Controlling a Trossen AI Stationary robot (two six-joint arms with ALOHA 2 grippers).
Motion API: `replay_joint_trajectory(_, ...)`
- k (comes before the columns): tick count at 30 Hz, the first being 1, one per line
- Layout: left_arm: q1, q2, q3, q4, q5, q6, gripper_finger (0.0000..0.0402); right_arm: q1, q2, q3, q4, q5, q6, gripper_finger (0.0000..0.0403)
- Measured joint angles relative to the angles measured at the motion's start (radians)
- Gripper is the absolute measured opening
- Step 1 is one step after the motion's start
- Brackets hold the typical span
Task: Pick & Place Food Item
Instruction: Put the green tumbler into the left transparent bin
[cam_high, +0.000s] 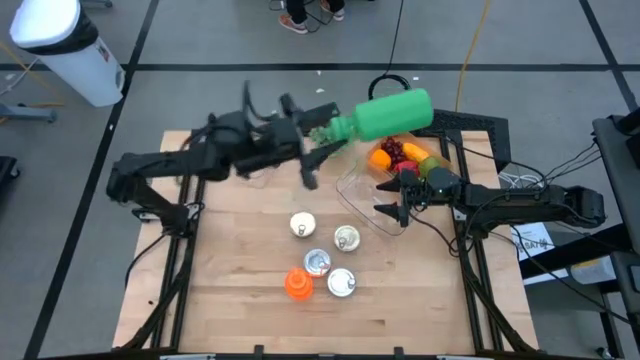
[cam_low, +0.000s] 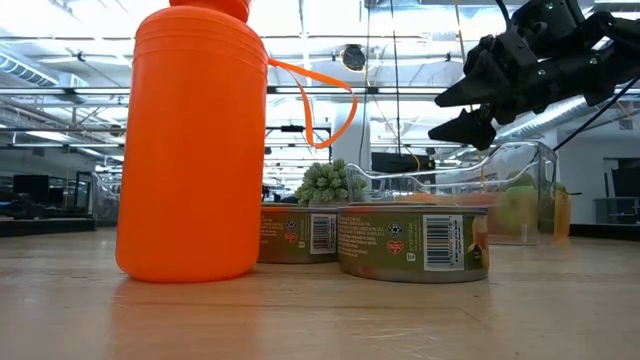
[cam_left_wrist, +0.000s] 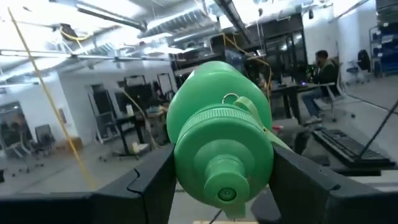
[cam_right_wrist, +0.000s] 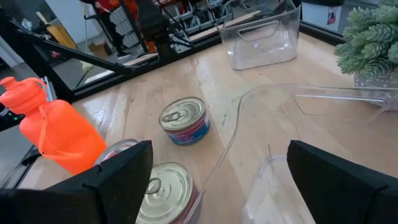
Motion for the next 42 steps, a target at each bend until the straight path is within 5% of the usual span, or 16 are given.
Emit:
replay_joint_trajectory(9, 0.249, -0.01, 0.003, -0.078, -0.011, -0.034, 0.0225, 0.0, 0.0, 0.0, -0.007, 0.0, 0.0, 0.0354)
replay_joint_trajectory(21, 0.505, -0.139, 0.002, -0.632, -0.282, -0.205, 0.0225, 0.0, 0.0, 0.0, -0.005, 0.0, -0.017, 0.0354)
replay_joint_trajectory(30, 0.753, -0.209, 0.002, -1.137, -0.132, -0.437, 0.0225, 0.0, 0.0, 0.0, -0.002, 0.0, -0.037, 0.0354)
replay_joint_trajectory(42, 0.88, -0.197, -0.029, -1.461, -0.061, -0.514, 0.0225, 0.0, 0.0, 0.0, 0.0, 0.0, -0.036, 0.0354)
